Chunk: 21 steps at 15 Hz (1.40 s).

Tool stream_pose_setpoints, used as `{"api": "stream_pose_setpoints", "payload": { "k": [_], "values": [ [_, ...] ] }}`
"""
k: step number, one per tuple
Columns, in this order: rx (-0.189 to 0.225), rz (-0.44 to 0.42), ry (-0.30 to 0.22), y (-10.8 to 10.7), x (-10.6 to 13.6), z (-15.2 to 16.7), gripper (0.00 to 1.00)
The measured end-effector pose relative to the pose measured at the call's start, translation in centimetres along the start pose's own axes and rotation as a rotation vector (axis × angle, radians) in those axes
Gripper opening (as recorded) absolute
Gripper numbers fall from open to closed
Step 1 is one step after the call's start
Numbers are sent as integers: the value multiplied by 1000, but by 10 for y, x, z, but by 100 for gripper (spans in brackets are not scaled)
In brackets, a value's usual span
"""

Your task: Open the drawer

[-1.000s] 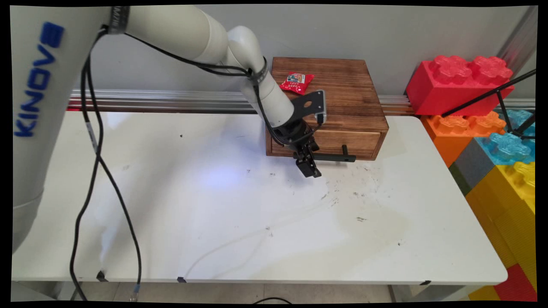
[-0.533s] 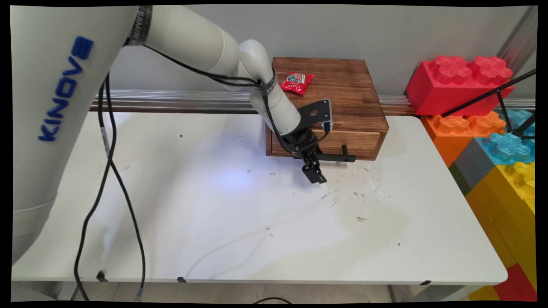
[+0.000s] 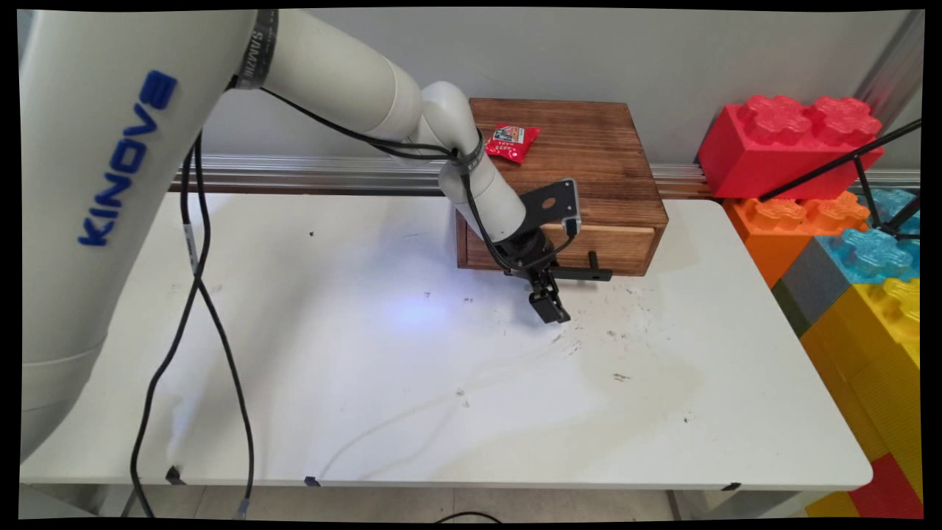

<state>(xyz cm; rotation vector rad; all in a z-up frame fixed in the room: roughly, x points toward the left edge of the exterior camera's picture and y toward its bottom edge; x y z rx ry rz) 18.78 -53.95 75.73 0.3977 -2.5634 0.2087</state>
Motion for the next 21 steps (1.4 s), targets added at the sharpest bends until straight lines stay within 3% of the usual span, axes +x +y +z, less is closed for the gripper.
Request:
{"api": "stream_pose_setpoints", "payload": {
  "k": [21],
  "values": [
    [-55,58,24,70,4,-4,100]
  ]
}}
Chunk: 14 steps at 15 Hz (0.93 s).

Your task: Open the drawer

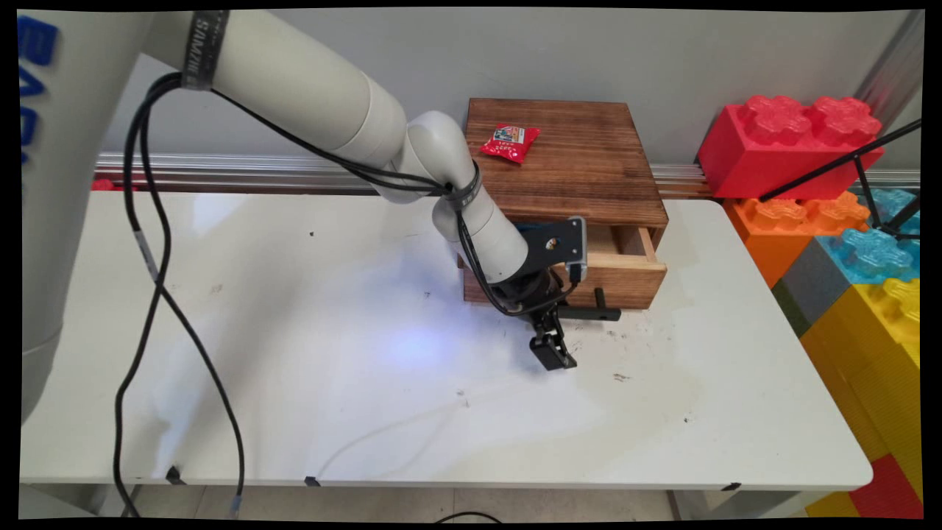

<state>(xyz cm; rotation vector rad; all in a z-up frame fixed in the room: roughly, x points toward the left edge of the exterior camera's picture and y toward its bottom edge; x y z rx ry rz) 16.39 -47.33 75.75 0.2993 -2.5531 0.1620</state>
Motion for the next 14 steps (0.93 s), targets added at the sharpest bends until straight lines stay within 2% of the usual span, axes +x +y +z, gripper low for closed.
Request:
{"api": "stream_pose_setpoints", "payload": {
  "k": [7,14],
  "values": [
    [-11,14,-1,26,1,-3,100],
    [-4,4,-13,50,0,-3,100]
  ]
}}
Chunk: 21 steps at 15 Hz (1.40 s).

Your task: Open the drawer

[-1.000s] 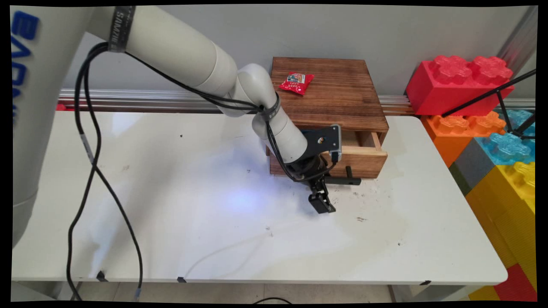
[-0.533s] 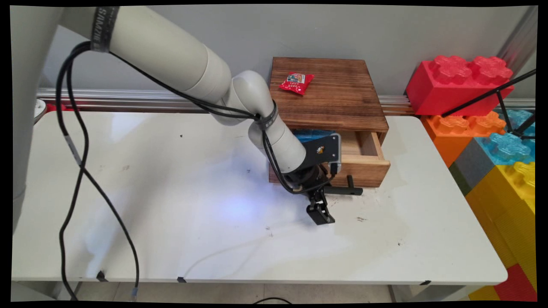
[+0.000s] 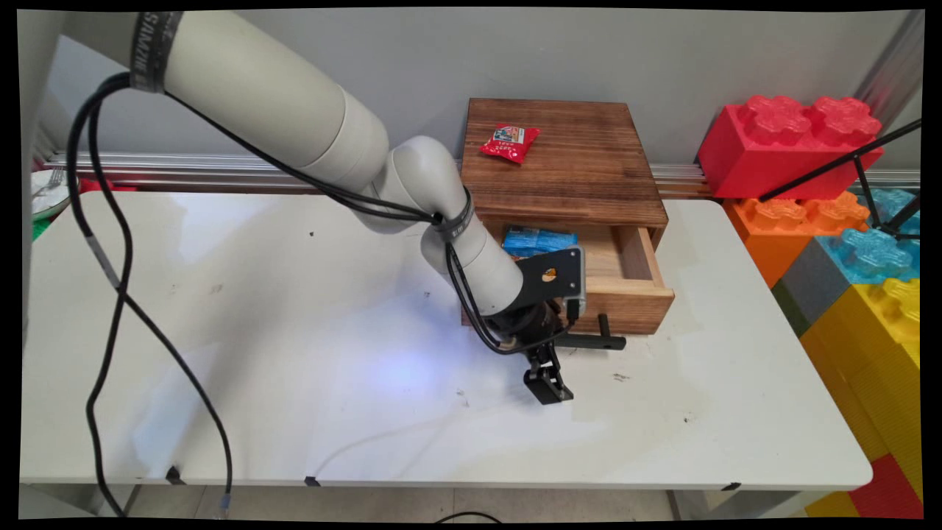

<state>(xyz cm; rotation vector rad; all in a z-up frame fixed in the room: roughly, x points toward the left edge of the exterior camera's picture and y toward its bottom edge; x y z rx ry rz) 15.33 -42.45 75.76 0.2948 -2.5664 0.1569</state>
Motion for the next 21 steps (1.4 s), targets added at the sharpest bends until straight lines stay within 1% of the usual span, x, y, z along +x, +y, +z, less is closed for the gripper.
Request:
{"api": "stream_pose_setpoints", "payload": {
  "k": [9,21],
  "values": [
    [23,-53,-8,25,7,3,100],
    [40,-85,-4,53,15,4,100]
  ]
}}
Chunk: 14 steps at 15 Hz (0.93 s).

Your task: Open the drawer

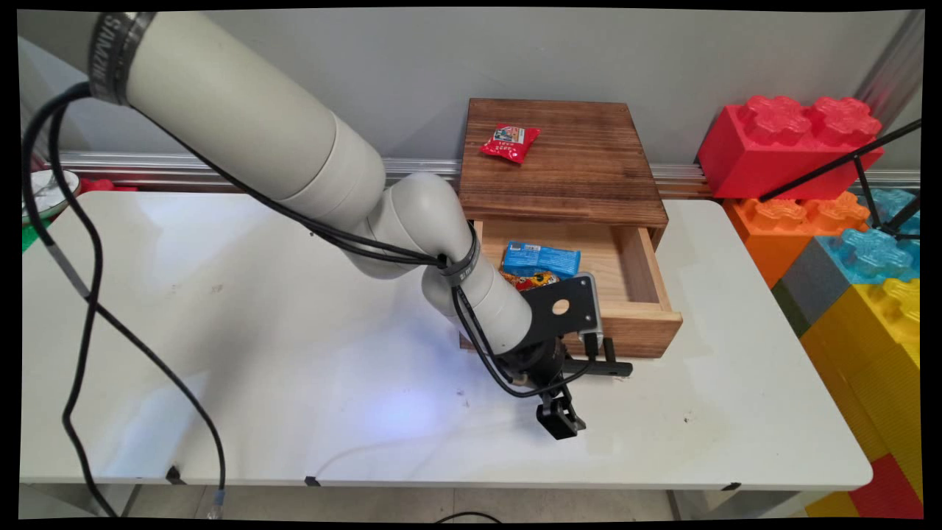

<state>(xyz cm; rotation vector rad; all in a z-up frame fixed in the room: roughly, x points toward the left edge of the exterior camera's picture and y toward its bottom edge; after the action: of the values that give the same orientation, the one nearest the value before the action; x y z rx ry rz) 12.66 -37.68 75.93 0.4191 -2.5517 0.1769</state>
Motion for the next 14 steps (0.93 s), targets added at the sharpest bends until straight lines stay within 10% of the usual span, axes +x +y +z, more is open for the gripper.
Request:
{"api": "stream_pose_setpoints", "payload": {
  "k": [14],
  "values": [
    [-14,-2,13,32,-1,-10,100]
  ]
}}
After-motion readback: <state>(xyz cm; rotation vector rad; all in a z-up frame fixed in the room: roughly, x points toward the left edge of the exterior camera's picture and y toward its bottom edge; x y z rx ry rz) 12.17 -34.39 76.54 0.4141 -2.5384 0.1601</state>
